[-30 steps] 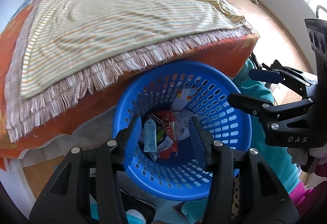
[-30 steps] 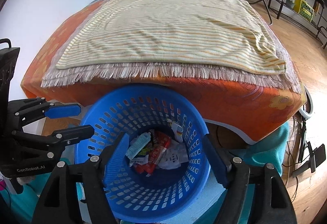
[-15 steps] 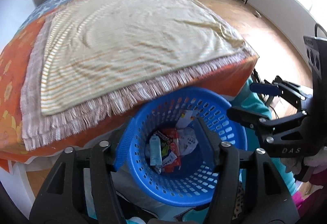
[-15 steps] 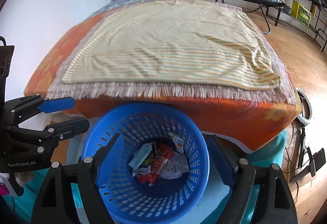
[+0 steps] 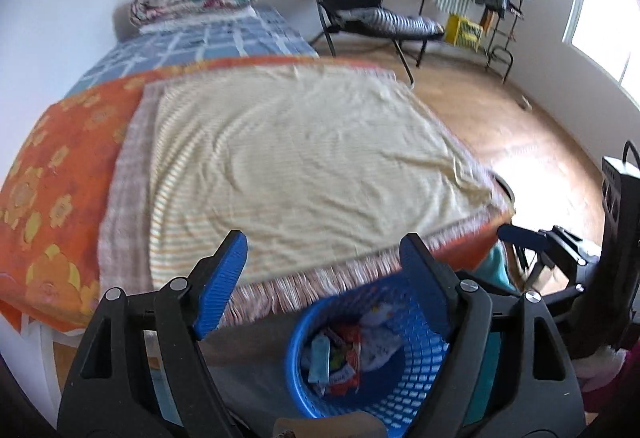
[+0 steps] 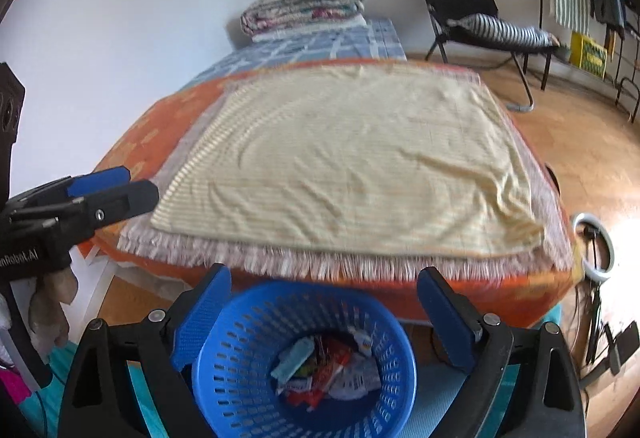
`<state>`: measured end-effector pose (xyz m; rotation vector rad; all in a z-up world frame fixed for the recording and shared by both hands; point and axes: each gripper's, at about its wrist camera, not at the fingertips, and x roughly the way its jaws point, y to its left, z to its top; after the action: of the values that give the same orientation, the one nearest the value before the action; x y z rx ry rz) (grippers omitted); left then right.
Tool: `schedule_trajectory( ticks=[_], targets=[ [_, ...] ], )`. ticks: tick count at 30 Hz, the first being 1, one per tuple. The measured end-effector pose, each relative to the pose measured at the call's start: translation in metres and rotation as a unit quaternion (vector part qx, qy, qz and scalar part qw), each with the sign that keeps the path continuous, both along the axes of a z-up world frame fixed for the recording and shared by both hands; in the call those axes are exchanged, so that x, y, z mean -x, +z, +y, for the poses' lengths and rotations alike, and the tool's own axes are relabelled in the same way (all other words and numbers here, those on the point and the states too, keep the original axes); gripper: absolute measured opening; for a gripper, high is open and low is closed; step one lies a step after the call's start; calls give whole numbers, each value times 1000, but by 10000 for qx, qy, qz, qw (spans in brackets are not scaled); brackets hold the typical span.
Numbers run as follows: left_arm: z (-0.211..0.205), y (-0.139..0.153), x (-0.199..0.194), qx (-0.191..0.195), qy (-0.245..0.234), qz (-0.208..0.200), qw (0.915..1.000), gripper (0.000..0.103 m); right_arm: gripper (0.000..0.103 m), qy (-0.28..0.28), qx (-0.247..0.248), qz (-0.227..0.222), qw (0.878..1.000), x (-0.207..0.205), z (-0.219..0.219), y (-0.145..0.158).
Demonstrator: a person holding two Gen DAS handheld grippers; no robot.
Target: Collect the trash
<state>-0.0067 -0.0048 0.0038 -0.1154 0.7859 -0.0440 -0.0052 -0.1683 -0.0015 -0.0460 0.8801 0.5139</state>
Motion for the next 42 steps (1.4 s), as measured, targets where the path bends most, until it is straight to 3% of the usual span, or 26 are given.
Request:
schedule_trajectory(
  ticks=[4, 18, 20, 42],
  targets=[
    [4, 14, 1, -23, 105, -248, 9996, 93, 96, 14, -55, -187, 9998, -4, 6, 12],
    [12, 20, 4, -199, 447, -364, 9981, 94, 96, -6, -153, -438, 9989, -12, 11, 31],
    [14, 21, 5, -178, 460, -403, 9980, 102, 96, 3, -166, -451, 9988, -11, 11, 33],
    [17, 17, 2, -94, 563, -347, 9978, 102, 97, 7, -193, -455, 9988, -12, 13, 35]
  ],
)
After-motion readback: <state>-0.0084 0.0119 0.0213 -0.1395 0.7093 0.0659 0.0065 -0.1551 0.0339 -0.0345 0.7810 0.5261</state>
